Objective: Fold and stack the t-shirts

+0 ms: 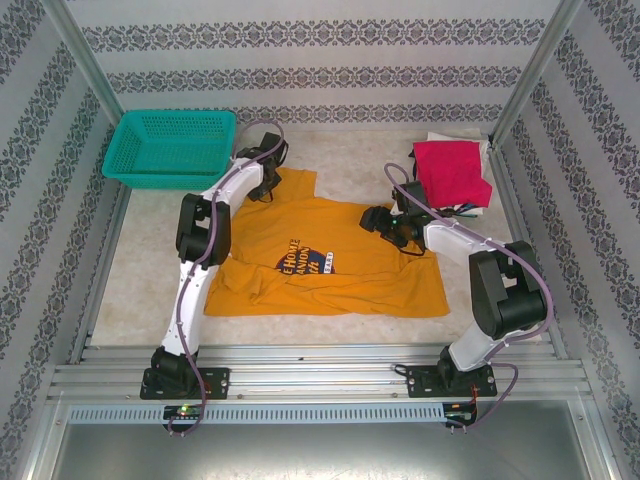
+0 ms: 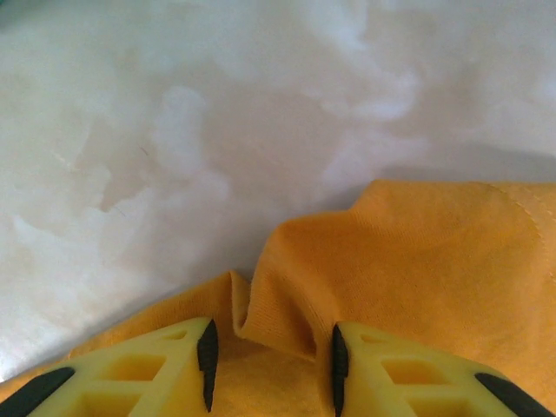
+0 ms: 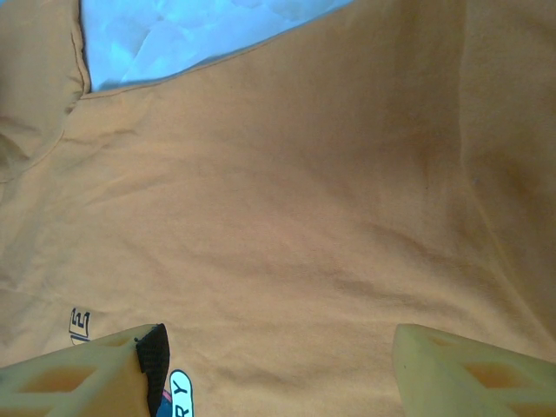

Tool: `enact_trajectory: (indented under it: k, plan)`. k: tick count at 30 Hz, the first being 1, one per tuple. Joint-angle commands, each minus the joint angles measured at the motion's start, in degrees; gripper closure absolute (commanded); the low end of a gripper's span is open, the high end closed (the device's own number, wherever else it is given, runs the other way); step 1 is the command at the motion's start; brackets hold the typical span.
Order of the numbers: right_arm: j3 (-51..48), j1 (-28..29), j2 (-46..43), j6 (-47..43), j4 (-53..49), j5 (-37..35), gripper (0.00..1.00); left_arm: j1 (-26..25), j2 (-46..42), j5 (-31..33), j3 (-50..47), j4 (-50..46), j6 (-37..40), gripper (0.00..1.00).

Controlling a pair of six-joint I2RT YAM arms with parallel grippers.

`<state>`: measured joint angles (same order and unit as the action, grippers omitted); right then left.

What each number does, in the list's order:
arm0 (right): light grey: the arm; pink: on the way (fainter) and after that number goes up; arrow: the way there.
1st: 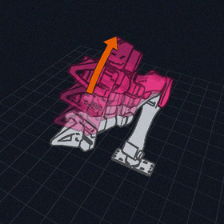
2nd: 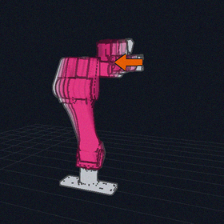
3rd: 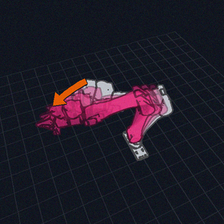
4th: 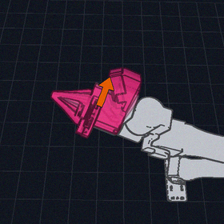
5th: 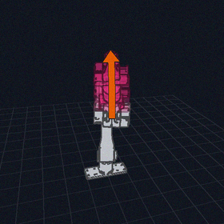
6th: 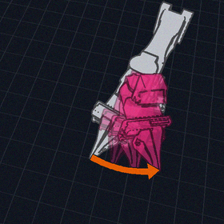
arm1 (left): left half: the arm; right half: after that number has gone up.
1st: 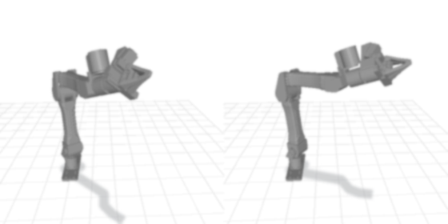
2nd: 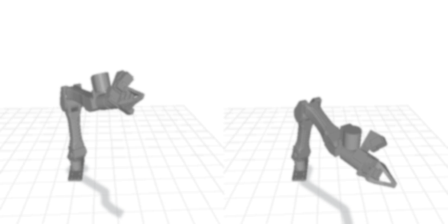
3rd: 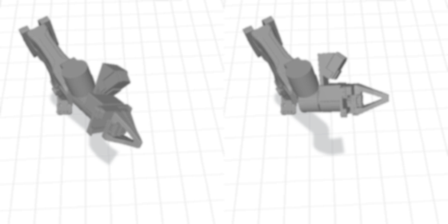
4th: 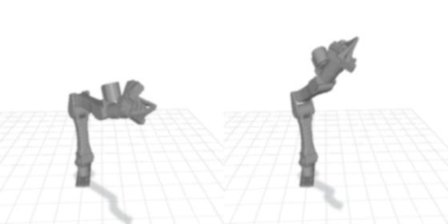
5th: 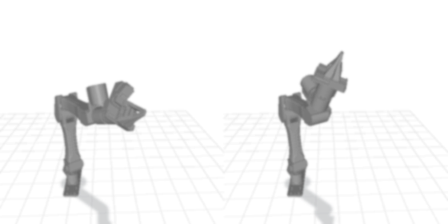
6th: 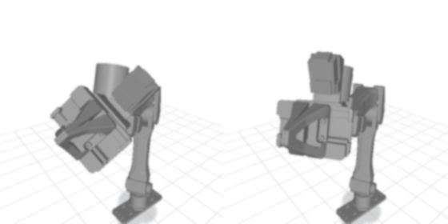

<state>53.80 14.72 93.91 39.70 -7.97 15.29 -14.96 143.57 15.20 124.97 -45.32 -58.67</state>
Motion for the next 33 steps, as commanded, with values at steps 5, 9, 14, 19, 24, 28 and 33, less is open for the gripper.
enact_trajectory:
  k: [5,9,14,19,24,28,33]
  plan:
    - [-1.3,-0.4,-1.1,0.8,1.3,-0.2,0.31,1.3,2.9,-4.9,0.8,-0.5,0.4,0.62]
    - [-2.2,-0.3,-2.0,1.5,2.1,-0.4,0.31,2.0,3.8,-6.9,0.8,1.2,0.8,0.78]
    - [-2.6,-0.1,-3.3,1.5,1.9,-1.6,0.31,2.6,4.1,-8.5,1.4,1.8,1.3,1.00]
    - [-1.6,-1.1,-4.9,0.0,-1.2,-6.0,0.31,2.6,1.5,-9.5,0.6,2.5,2.2,1.00]
    - [-1.5,-5.1,-4.9,-0.4,-3.5,-16.3,0.31,2.5,-6.9,-9.9,-7.5,8.8,2.9,1.00]
    - [2.5,-8.2,0.1,-0.6,-2.0,-16.8,0.32,2.6,-14.1,-9.5,-15.4,13.7,3.3,1.00]
    - [11.5,-7.8,8.8,-1.4,-2.5,-15.1,0.35,3.1,-18.5,-8.1,-20.6,14.1,4.3,1.00]
